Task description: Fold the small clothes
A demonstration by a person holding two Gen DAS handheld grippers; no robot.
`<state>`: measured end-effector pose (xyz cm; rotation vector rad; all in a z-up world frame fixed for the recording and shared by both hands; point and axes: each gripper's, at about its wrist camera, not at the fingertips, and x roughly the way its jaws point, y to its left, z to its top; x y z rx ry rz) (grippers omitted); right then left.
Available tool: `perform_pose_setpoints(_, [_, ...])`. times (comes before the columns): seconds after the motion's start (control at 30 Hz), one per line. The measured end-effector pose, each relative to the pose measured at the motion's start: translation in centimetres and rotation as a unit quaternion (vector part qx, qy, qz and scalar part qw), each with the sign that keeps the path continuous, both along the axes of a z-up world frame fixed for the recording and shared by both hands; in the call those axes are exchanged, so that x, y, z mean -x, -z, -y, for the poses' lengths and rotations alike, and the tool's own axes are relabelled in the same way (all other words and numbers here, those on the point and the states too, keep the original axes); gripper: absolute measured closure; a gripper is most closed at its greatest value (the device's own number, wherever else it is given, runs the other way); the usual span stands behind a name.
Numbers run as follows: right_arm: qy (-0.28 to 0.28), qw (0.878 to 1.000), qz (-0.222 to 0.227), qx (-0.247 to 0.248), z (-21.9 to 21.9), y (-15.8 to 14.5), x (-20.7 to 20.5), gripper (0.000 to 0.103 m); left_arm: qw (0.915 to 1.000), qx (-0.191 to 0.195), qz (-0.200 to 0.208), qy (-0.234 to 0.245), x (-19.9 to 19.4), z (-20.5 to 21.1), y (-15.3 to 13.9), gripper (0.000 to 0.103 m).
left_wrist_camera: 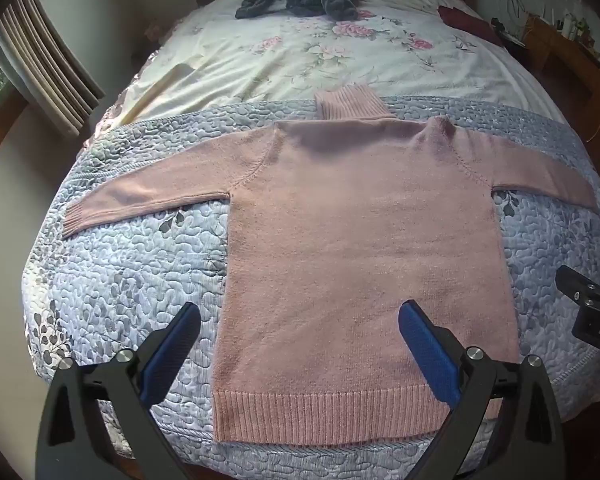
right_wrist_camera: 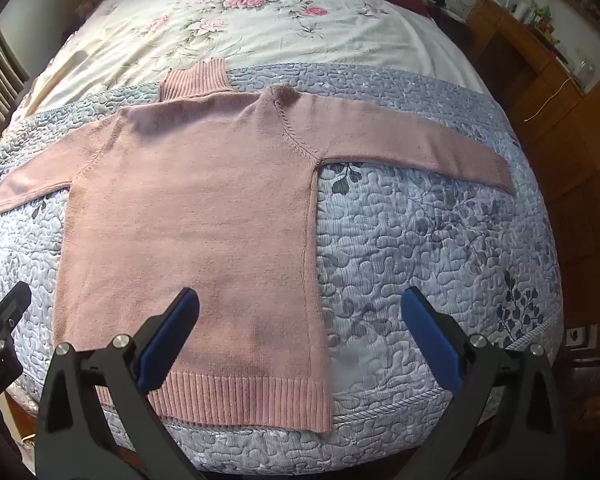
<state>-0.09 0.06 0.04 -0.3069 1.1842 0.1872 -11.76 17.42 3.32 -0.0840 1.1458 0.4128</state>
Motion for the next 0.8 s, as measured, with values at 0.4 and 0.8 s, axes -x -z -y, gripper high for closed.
perform_pose_setpoints(0.4, [0.007, 1.0, -0.01, -0.018, 0.4, 0.5, -0.4, 0.003, 1.0, 0.002, -0.003, 0.001, -0.6, -0.5, -0.3, 0.004])
perform_pose_setpoints(0.8, [0.004, 1.0, -0.009, -0.025, 0.5, 0.7, -0.5, 0.003, 1.0, -0.001, -0.005, -0.008, -0.2, -0.4, 0.3, 0.004])
